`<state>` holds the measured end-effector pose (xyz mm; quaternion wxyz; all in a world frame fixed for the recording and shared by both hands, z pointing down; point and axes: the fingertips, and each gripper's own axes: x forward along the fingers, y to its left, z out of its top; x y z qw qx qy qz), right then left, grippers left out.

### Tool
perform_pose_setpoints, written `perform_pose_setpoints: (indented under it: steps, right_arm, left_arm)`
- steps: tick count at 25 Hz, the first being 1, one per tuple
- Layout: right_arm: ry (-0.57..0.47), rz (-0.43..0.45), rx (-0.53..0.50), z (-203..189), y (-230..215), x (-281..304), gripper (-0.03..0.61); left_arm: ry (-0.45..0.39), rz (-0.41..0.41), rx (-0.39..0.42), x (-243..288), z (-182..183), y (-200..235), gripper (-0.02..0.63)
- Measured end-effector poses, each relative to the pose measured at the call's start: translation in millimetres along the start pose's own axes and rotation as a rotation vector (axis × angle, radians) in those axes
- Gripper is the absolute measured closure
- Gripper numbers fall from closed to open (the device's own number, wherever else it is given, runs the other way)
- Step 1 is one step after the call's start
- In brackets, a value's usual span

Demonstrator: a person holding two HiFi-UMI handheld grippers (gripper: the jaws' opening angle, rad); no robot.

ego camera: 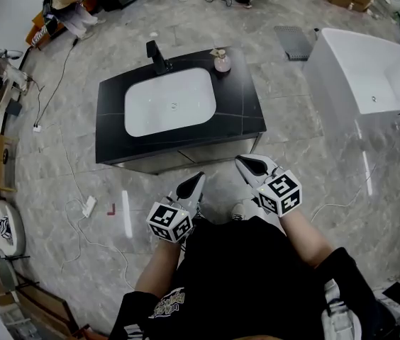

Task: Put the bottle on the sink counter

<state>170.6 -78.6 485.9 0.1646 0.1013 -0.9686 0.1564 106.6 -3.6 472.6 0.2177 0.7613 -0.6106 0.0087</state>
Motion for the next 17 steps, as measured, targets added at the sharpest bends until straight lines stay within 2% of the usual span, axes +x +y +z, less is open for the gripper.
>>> perform_pose_setpoints:
  steps: [17]
  right_arm:
    - [0.012,0.008,-0.003,0.2,6.3,18.3,0.551]
  left_arm:
    - [-0.005,0.016,-0.005,-9.8,0.5,17.7,0.612]
